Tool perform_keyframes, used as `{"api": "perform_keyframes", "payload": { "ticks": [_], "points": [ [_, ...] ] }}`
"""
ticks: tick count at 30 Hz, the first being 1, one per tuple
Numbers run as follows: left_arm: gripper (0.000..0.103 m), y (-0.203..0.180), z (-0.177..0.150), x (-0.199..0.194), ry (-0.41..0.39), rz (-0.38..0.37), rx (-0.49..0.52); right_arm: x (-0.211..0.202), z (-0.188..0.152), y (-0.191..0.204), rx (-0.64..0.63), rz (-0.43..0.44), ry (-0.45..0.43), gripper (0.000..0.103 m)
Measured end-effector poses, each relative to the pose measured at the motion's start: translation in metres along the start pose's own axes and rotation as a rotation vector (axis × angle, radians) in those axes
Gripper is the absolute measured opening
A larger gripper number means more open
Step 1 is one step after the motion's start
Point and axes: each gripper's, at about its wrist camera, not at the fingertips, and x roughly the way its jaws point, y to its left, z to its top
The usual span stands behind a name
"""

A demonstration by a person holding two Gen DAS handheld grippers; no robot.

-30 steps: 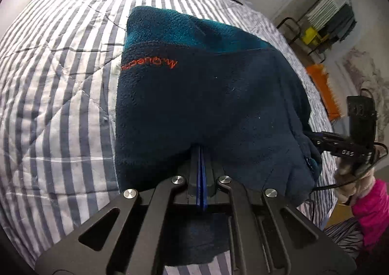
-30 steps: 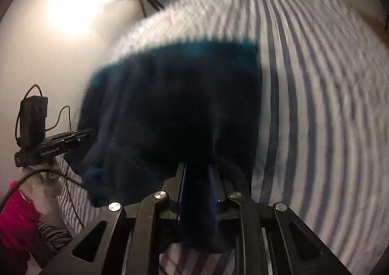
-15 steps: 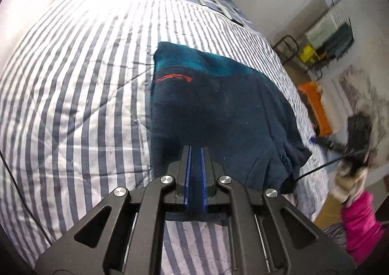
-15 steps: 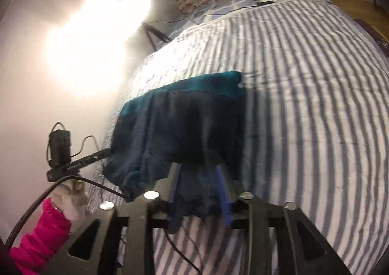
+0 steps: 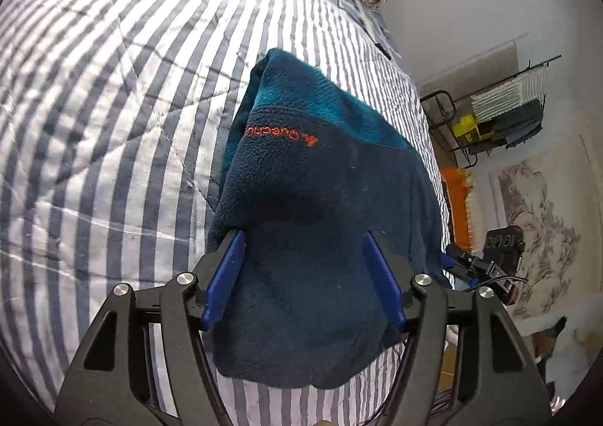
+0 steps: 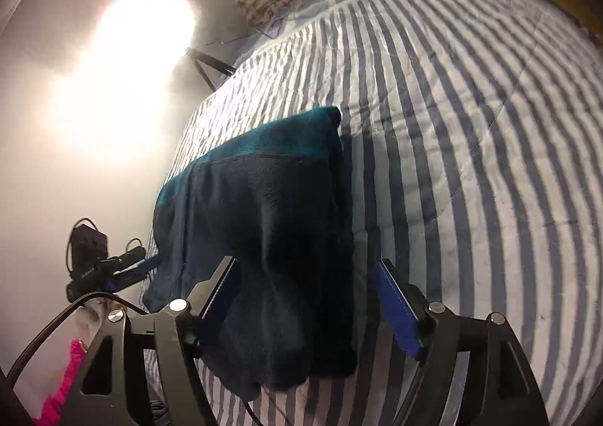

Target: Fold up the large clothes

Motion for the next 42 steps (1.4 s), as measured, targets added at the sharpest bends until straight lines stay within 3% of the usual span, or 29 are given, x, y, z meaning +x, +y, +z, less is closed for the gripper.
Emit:
{"api": "perform_keyframes", "payload": {
  "ticks": [4, 9, 13, 17, 23, 28, 33, 34, 35, 36, 39, 42],
  "points": [
    [0.067, 0.011, -0.001, 0.005, -0.001, -0.041, -0.029, 0.018, -0.003, -0.005, 0.005, 0.003, 0.056, 0.077],
    [0.067, 0.020, -0.003, -0.010, -0.015, -0.023, -0.025, 0.028, -0.011, -0.003, -0.020, 0.015, 0.103, 0.077],
    [0.067, 0.023, -0.007, -0.010, -0.010, 0.024, -0.013, 0.033, -0.009, -0.003, -0.005, 0.026, 0.106, 0.077],
    [0.067, 0.027, -0.009, -0.020, -0.030, 0.123, -0.018, 0.032, -0.011, -0.005, -0.016, 0.035, 0.110, 0.076],
    [0.067, 0.039, -0.009, -0.015, 0.019, 0.042, -0.049, 0.032, -0.011, -0.014, -0.034, 0.050, 0.110, 0.076],
    [0.067, 0.045, -0.017, 0.010, 0.110, -0.011, -0.081, 0.033, -0.017, -0.009, -0.071, 0.043, 0.083, 0.076],
    [0.066, 0.036, -0.018, 0.021, 0.087, -0.018, -0.070, 0.038, -0.018, -0.005, -0.057, 0.062, 0.084, 0.075],
    [0.061, 0.035, -0.019, 0.022, 0.080, -0.009, -0.075, 0.042, -0.017, -0.004, -0.047, 0.080, 0.095, 0.068],
    [0.056, 0.031, -0.020, 0.023, 0.073, 0.006, -0.070, 0.047, -0.017, -0.002, -0.038, 0.101, 0.111, 0.053],
    [0.055, 0.022, -0.021, 0.024, 0.064, 0.036, -0.051, 0.050, -0.017, 0.000, -0.026, 0.109, 0.128, 0.048],
    [0.046, -0.010, -0.029, 0.020, 0.034, 0.152, 0.065, 0.051, -0.017, 0.013, -0.057, 0.071, 0.120, 0.038],
    [0.038, -0.027, -0.034, 0.013, 0.007, 0.181, 0.114, 0.043, -0.016, 0.029, -0.103, 0.033, 0.090, 0.028]
  ]
}}
